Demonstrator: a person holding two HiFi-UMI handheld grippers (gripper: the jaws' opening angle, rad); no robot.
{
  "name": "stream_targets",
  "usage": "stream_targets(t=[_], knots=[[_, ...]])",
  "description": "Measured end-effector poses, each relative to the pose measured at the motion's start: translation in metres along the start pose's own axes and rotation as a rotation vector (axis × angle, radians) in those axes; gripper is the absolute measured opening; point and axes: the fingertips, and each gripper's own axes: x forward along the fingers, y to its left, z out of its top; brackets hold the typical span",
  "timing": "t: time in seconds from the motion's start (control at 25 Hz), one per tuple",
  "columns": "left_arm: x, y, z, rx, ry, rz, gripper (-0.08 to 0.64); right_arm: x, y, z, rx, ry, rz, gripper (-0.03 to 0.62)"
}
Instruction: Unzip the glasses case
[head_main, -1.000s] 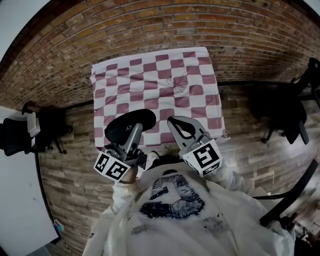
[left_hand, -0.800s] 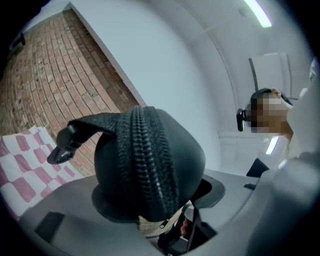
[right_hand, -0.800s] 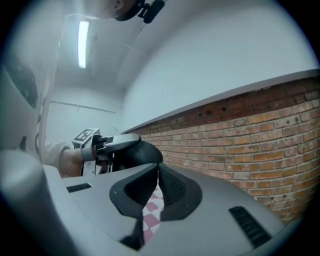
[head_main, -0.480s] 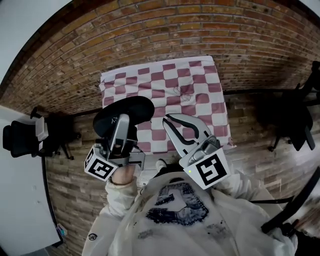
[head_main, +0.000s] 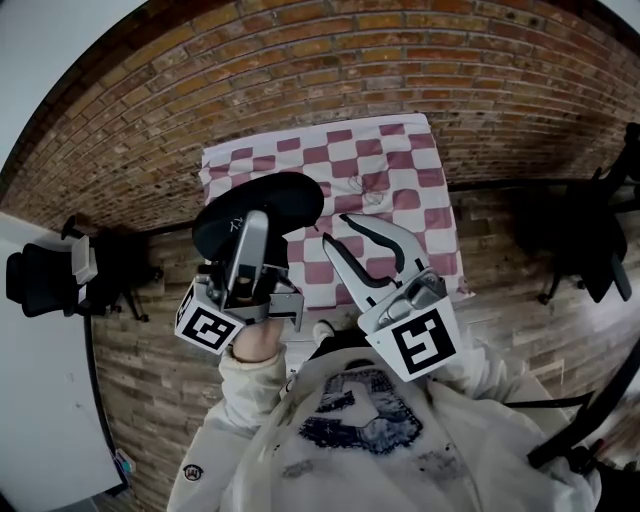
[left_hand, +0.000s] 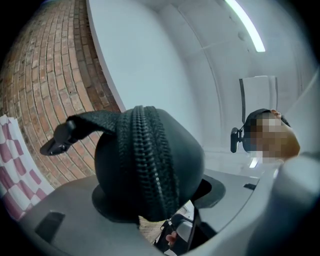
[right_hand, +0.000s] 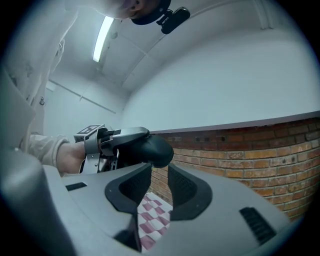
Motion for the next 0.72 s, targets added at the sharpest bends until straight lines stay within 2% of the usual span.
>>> stream_targets(t=[0.32, 0.72], knots=[[0.011, 0.001, -0.02, 0.058, 0.003, -0.005, 0.281, 0.002, -0.005, -0.007, 0.009, 0.008, -0.031, 0.124], [0.015, 0.011, -0.038, 0.041, -0.024, 0.01, 0.281, 0.007, -0.015, -0.034, 0.019, 0.058, -0.07, 0.123]])
